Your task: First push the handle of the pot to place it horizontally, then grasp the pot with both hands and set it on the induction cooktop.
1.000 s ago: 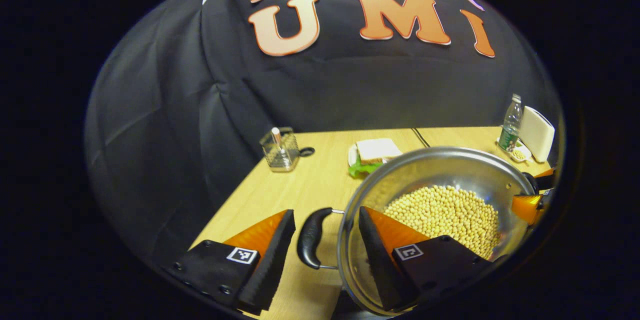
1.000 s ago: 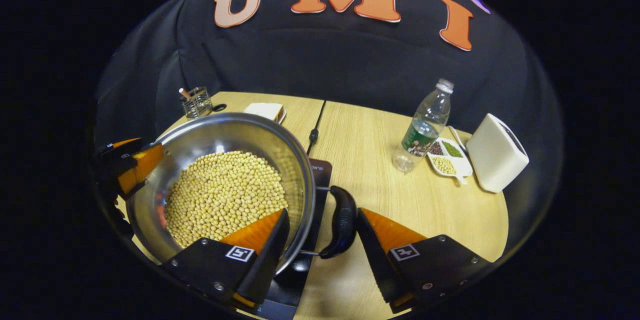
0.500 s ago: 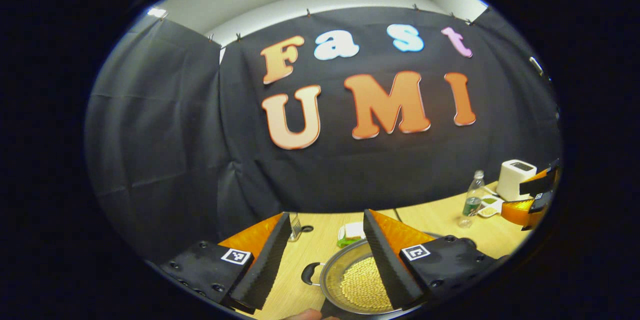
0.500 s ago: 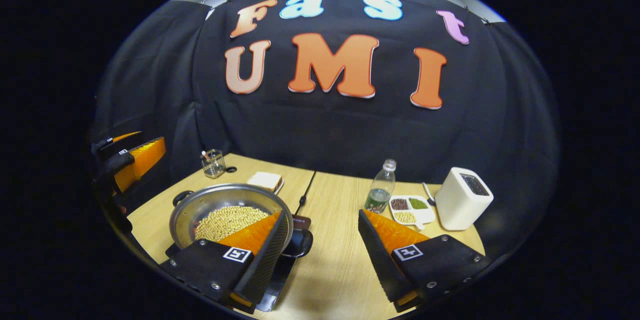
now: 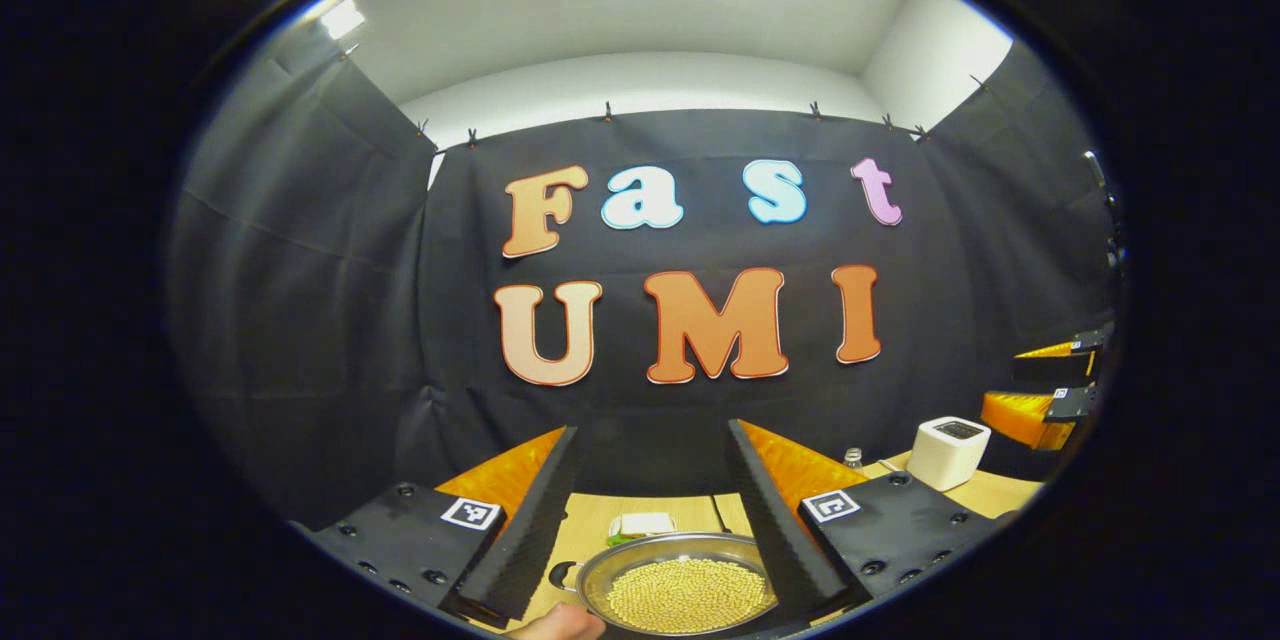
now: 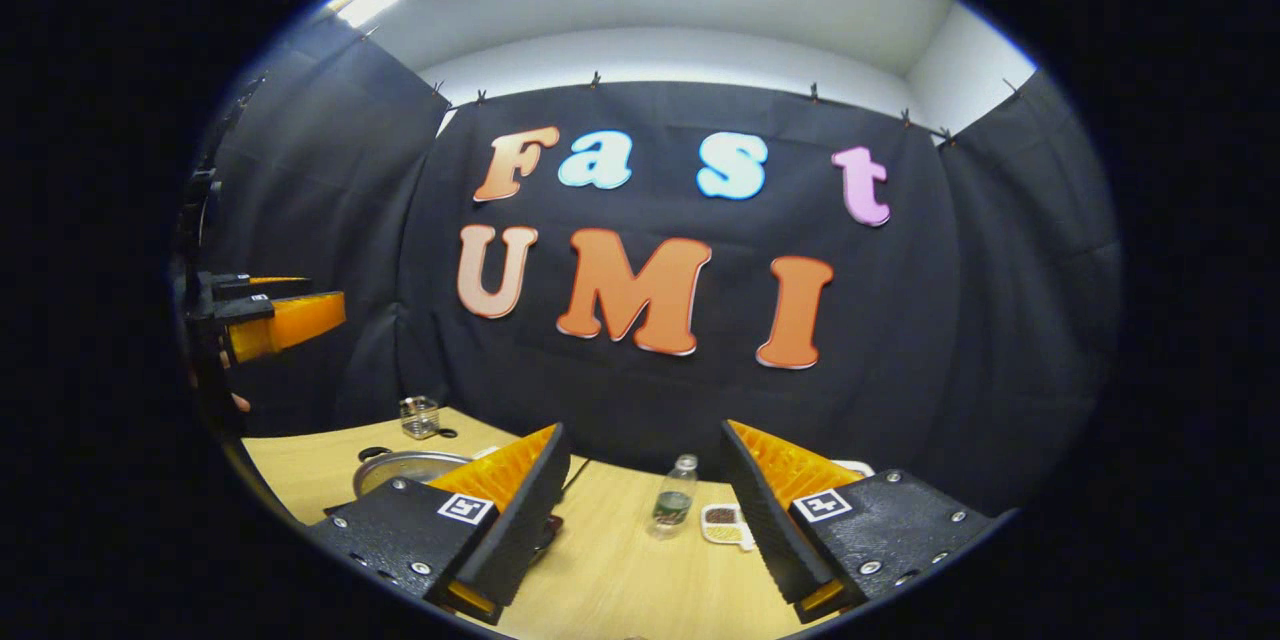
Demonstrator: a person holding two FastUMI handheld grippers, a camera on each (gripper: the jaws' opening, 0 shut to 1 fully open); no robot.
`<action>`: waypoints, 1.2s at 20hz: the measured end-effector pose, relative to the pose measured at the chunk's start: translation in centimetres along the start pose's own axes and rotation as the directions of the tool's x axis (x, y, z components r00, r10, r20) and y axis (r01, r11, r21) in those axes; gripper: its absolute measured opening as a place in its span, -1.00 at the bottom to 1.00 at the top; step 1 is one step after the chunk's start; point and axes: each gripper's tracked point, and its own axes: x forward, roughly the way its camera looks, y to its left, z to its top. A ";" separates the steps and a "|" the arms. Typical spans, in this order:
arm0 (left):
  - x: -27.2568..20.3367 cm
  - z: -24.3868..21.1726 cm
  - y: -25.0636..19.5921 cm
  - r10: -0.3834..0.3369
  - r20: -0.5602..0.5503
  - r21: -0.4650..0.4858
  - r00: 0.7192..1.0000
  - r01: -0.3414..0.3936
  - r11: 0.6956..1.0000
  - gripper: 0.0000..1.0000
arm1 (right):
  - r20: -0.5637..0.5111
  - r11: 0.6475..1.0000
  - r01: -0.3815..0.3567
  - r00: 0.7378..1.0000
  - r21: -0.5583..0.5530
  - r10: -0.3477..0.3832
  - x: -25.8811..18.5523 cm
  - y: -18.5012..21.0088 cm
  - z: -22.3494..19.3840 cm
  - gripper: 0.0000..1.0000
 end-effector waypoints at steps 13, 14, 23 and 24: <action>-5.1 7.9 1.7 0.042 0.090 -0.107 0.995 -0.033 0.994 0.93 | 0.100 0.996 0.071 0.992 0.053 -0.076 -4.4 -7.6 6.4 0.90; -5.3 8.1 1.9 0.057 0.090 -0.122 0.994 -0.045 0.991 0.89 | 0.102 0.996 0.068 0.992 0.052 -0.073 -4.6 -7.9 6.8 0.90; -5.5 8.1 2.3 0.100 0.053 -0.085 0.994 -0.095 0.992 0.89 | 0.128 1.000 0.007 0.992 0.030 -0.011 -5.1 -5.9 8.7 0.90; -5.5 7.9 1.8 0.082 0.044 -0.075 0.996 -0.078 0.994 0.82 | 0.131 0.999 -0.001 0.991 0.035 -0.003 -5.1 -5.6 8.9 0.90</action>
